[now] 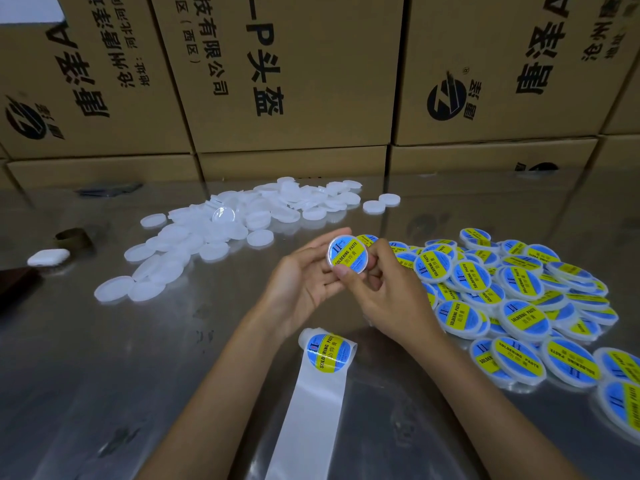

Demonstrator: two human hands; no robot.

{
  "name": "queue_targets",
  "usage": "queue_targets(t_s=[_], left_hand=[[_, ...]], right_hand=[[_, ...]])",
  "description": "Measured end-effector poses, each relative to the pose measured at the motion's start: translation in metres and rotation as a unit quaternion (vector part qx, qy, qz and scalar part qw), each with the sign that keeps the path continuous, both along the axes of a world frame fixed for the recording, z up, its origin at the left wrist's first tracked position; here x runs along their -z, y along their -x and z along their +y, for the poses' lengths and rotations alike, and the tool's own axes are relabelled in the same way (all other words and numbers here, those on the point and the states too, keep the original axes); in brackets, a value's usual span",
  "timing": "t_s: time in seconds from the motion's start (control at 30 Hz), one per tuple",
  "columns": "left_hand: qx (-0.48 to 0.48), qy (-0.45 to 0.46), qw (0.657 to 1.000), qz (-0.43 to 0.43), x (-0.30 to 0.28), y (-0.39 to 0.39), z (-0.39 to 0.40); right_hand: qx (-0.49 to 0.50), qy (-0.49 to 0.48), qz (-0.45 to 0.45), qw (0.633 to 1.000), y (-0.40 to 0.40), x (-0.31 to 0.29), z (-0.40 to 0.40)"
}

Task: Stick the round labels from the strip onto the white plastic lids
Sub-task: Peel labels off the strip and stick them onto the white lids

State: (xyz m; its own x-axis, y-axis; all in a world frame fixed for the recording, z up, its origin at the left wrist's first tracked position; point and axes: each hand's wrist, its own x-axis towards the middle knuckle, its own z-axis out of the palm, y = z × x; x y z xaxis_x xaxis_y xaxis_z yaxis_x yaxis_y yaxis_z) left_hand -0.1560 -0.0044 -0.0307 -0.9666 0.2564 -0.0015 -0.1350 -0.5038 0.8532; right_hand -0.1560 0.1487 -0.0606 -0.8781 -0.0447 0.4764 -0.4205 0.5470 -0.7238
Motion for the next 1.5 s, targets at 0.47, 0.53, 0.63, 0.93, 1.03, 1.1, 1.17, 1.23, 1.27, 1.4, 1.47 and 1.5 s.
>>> queue_targets(t_s=[0.47, 0.53, 0.63, 0.93, 1.03, 1.1, 1.17, 1.23, 1.27, 1.4, 1.47, 1.5], left_hand=[[-0.071, 0.076, 0.992, 0.068, 0.007, 0.000, 0.004], [-0.094, 0.093, 0.989, 0.070, 0.008, 0.000, 0.004], [-0.123, 0.106, 0.984, 0.071, 0.008, 0.001, 0.005], [-0.083, 0.100, 0.991, 0.018, 0.008, 0.004, 0.005], [-0.110, 0.085, 0.990, -0.001, 0.009, 0.007, -0.003], [-0.122, 0.107, 0.987, -0.005, 0.013, 0.008, -0.008], [-0.128, 0.140, 0.982, -0.011, 0.017, 0.009, -0.008], [-0.141, 0.164, 0.976, -0.016, 0.020, 0.010, -0.005], [-0.150, 0.178, 0.972, -0.016, 0.021, 0.010, -0.006], [-0.184, 0.229, 0.956, -0.016, 0.024, 0.012, -0.012], [-0.192, 0.240, 0.951, -0.020, 0.026, 0.014, -0.015], [-0.196, 0.246, 0.949, -0.021, 0.026, 0.014, -0.017]], right_hand=[[-0.007, -0.001, 0.038, 0.999, 0.000, -0.001, 0.002], [0.000, -0.019, 0.034, 0.999, -0.002, 0.000, 0.001], [0.045, -0.077, 0.027, 0.996, -0.004, 0.001, -0.003], [0.116, -0.043, 0.098, 0.988, 0.002, -0.001, 0.000], [0.189, -0.049, 0.091, 0.976, 0.011, -0.001, 0.018], [0.195, -0.065, 0.055, 0.977, 0.014, -0.001, 0.027], [0.191, -0.077, 0.035, 0.978, 0.015, 0.000, 0.029], [0.189, -0.083, 0.027, 0.978, 0.014, 0.000, 0.028], [0.187, -0.087, 0.025, 0.978, 0.014, 0.000, 0.028], [0.158, -0.096, 0.013, 0.983, 0.015, 0.000, 0.028], [0.093, -0.055, 0.003, 0.994, 0.013, -0.004, 0.028], [0.036, -0.027, -0.030, 0.999, 0.011, -0.007, 0.027]])
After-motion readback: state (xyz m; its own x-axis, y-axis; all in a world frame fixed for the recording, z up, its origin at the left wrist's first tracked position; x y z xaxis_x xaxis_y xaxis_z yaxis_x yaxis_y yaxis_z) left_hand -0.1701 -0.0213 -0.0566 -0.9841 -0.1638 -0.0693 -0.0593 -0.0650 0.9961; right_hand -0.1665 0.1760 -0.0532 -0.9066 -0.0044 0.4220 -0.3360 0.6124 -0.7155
